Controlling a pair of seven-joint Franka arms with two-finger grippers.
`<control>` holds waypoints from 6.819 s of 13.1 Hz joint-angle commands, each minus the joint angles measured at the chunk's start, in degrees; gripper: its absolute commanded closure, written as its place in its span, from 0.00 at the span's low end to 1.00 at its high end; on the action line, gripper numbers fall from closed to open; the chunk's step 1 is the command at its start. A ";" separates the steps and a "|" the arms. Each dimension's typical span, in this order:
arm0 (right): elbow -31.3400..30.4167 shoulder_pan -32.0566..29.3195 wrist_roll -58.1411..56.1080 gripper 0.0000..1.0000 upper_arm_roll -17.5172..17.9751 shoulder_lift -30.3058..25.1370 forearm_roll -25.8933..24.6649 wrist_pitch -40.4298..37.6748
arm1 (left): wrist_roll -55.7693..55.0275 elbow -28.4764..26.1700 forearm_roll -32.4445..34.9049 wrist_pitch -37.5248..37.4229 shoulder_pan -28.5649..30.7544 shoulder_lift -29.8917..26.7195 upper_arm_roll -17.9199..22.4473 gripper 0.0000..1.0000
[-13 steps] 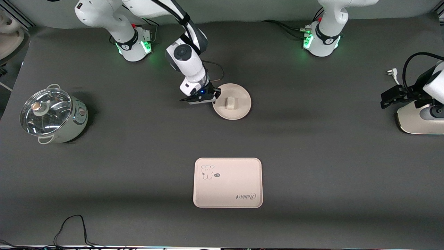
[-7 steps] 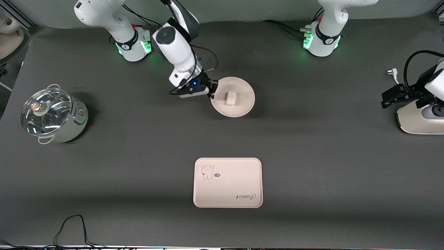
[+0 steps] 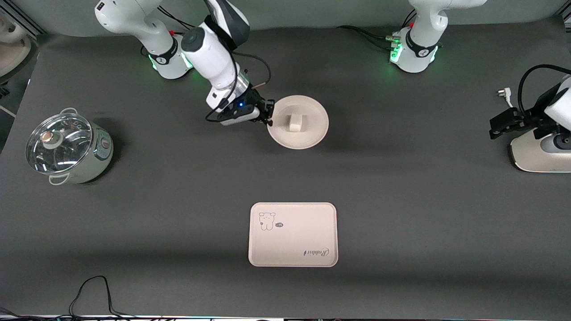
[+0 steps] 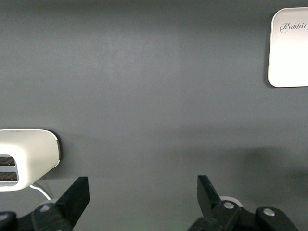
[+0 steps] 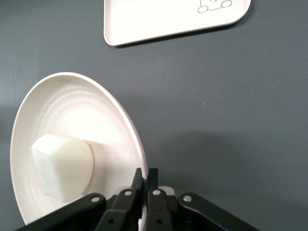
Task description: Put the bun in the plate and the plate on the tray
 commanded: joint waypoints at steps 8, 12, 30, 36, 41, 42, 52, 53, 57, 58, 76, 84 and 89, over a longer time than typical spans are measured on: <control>39.77 -10.45 -6.43 1.00 -0.41 29.91 3.73 -8.46 | 0.70 0.52 -0.28 -0.62 -0.52 -0.45 0.40 0.00; 58.24 -15.12 -5.64 1.00 -0.59 40.99 3.82 -17.60 | 0.61 0.52 -0.28 -0.62 -0.52 -0.45 0.40 0.00; 67.33 -17.41 -6.08 0.27 -0.76 57.98 5.75 -11.12 | 0.61 0.52 -0.28 -0.62 -0.52 -0.45 0.31 0.00; 63.91 -17.85 -5.55 0.00 -0.76 51.67 5.40 -15.06 | 0.61 0.52 -0.28 -0.62 -0.52 -0.45 0.31 0.00; 63.02 -17.67 -5.02 0.00 -6.99 40.16 4.27 -37.44 | 0.61 0.52 -0.28 -0.62 -0.52 -0.45 0.31 0.00; 63.02 -17.85 -5.11 0.00 -8.13 37.53 2.08 -42.45 | 0.61 0.52 -0.28 -0.62 -0.52 -0.45 0.31 0.00; 47.92 -29.51 -12.38 0.00 -6.31 7.02 -17.69 -66.40 | 0.61 0.52 -0.36 -0.71 -0.52 -0.45 0.31 0.00; 46.08 -32.58 -15.10 0.00 -4.47 4.57 -19.80 -66.84 | 0.61 0.52 -0.28 -0.71 -0.52 -0.45 0.31 0.00; 40.70 -43.42 -19.79 0.00 3.98 -1.08 -25.17 -67.28 | 0.61 0.52 -0.28 -0.71 -0.52 -0.45 0.31 0.00; 40.78 -43.51 -21.27 0.00 3.64 -1.26 -26.58 -67.80 | 0.61 0.52 -0.28 -0.71 -0.52 -0.45 0.31 0.00; 40.70 -42.99 -27.26 0.00 -4.81 -3.81 -28.35 -70.09 | 0.08 0.52 -0.36 -0.71 -0.26 -0.36 -0.04 0.00; 40.70 -42.99 -27.26 0.00 -4.89 -3.81 -28.35 -70.18 | -0.36 0.52 -1.59 -1.06 -0.43 -0.63 -0.48 0.00; 40.70 -42.99 -27.35 0.00 -4.89 -3.72 -28.26 -70.27 | -0.45 0.52 -2.74 -1.23 0.18 -0.54 -0.04 0.00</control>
